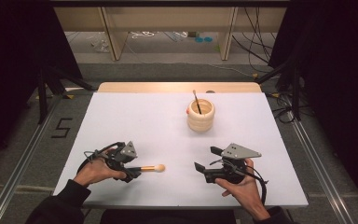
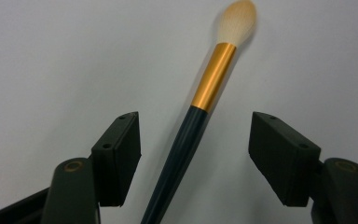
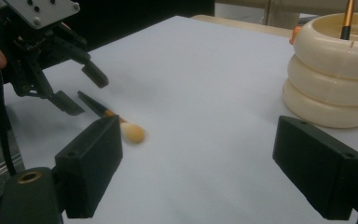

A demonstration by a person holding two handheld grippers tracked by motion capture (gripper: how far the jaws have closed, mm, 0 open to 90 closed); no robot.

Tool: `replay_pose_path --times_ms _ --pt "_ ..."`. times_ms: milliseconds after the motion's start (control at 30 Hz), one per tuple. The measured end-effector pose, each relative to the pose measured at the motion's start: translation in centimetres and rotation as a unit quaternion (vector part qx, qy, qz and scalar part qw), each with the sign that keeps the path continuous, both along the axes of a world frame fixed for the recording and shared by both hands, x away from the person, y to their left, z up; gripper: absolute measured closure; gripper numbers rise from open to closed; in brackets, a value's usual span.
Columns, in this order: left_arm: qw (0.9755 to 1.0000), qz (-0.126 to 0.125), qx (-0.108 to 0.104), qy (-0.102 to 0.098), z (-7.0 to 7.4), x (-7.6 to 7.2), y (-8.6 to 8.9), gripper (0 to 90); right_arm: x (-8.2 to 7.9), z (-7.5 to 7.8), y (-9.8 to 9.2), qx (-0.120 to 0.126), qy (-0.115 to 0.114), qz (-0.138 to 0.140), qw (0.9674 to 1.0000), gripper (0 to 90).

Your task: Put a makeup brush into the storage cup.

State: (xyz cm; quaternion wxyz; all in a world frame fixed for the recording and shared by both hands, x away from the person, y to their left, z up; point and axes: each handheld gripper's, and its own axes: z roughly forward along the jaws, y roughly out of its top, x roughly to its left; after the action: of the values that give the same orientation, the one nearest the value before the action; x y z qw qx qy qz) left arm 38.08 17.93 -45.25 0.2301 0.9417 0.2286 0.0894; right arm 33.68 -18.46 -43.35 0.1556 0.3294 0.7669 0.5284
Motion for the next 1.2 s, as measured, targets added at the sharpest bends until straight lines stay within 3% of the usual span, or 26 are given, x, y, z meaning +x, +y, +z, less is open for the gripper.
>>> replay_pose_path --times_ms 67,167,533,567,700,800,867,1000,1067,1100,1167,1200 --pt "0.9997 -0.017 0.019 0.003 0.0 0.4 0.1 35.7 0.0 0.0 0.0 -0.003 0.001 -0.001 1.0000 16.5" --pt "0.9994 -0.023 0.025 0.008 -0.2 0.5 0.0 37.8 -0.1 0.0 0.0 -0.005 0.003 0.001 1.0000 16.5" --pt "0.9977 -0.025 0.052 0.035 -0.2 1.2 -0.2 47.3 -0.1 0.0 0.1 -0.006 0.017 0.005 0.9998 16.5" --pt "0.9978 -0.022 0.051 0.037 -0.2 1.2 -0.2 48.4 0.0 0.0 0.1 -0.007 0.004 0.004 1.0000 16.5" --pt "0.9967 -0.029 0.063 0.043 -0.4 1.7 -0.1 52.8 0.0 0.0 0.1 -0.004 0.002 0.005 1.0000 16.5" --pt "0.9961 -0.031 0.067 0.047 -0.5 1.9 -0.2 55.1 0.0 -0.1 0.2 -0.002 0.000 0.008 1.0000 16.5" --pt "0.9962 -0.012 0.063 0.059 -0.6 1.7 -0.3 56.4 0.0 -0.1 0.2 -0.002 0.000 0.008 1.0000 16.6" --pt "0.9954 -0.031 0.071 0.056 -0.7 2.1 -0.4 59.9 0.0 -0.1 0.2 -0.002 0.004 0.008 1.0000 16.6" --pt "0.9961 -0.008 0.058 0.066 -0.9 1.7 -0.7 60.7 0.0 -0.1 0.2 -0.002 0.002 0.008 1.0000 16.6" --pt "0.9958 -0.025 0.067 0.057 -0.9 2.0 -0.7 61.2 0.0 -0.1 0.2 -0.003 0.001 0.009 1.0000 16.6" --pt "0.9949 -0.015 0.070 0.071 -1.0 1.7 -0.9 63.1 0.0 -0.1 0.2 -0.006 0.003 0.009 0.9999 16.7" --pt "0.9950 -0.027 0.073 0.062 -1.0 2.0 -0.9 63.8 -0.1 0.0 0.2 -0.007 0.007 0.007 0.9999 16.7"
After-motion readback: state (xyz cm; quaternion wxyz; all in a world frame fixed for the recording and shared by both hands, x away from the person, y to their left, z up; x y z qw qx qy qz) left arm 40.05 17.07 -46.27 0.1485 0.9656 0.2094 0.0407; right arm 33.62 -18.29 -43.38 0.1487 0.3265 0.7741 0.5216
